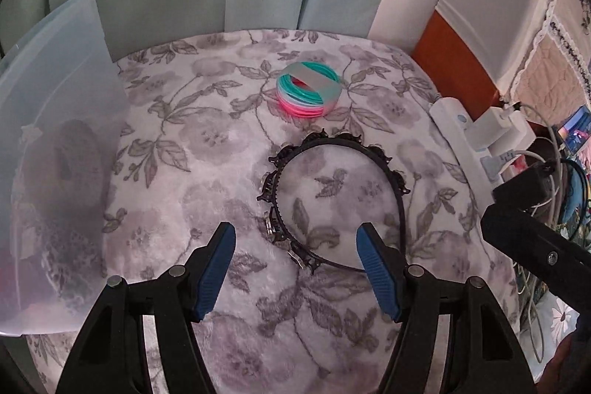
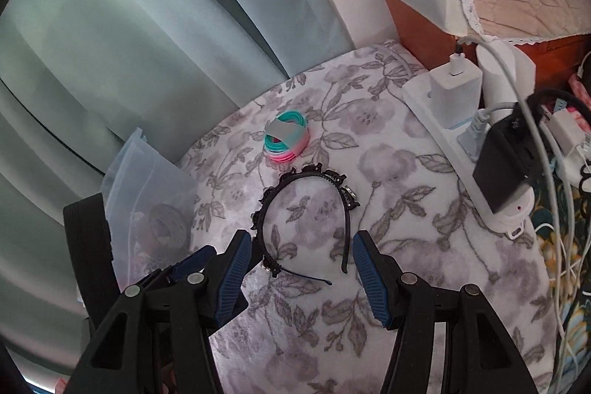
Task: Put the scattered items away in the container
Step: 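Withdraw both tools from the box toward the headband and coiled hair ties, then grasp the teal-pink hair tie coil with the right tool while the left tool grasps the black headband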
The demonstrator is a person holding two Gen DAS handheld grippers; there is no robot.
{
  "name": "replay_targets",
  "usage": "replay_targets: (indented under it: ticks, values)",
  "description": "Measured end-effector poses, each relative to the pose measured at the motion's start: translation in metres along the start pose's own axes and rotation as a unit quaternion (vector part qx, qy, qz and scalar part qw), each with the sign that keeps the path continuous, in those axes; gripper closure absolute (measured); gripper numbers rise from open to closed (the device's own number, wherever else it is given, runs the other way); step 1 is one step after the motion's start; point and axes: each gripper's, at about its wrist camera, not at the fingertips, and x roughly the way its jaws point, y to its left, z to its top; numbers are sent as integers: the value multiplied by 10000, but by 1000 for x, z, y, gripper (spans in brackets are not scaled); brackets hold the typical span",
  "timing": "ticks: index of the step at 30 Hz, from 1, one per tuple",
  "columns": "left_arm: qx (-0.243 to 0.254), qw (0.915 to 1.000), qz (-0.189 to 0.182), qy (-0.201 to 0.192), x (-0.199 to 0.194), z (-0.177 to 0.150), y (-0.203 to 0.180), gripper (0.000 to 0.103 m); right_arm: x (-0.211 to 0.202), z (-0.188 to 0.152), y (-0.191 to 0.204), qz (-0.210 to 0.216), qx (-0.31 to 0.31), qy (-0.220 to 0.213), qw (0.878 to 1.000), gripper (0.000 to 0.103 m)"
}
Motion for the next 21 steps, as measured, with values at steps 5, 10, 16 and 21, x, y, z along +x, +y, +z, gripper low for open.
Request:
replay_targets:
  ticks: [5,10,16,21]
  values:
    - [-51,9999,36,127,25,3,7,49,34,17,3,-93,-271,154,9995,42]
    - [8,9998,130,163,41,8,12,55,61,36,8,-123,-594,218,9979,42]
    - [69,9997,221,2,51,19,20,76,93,57,15,-179,-942,243,9951,42]
    - [-73,9996,254,-94,55,29,31,79,122,72,19,-194,-1070,293,9936,39]
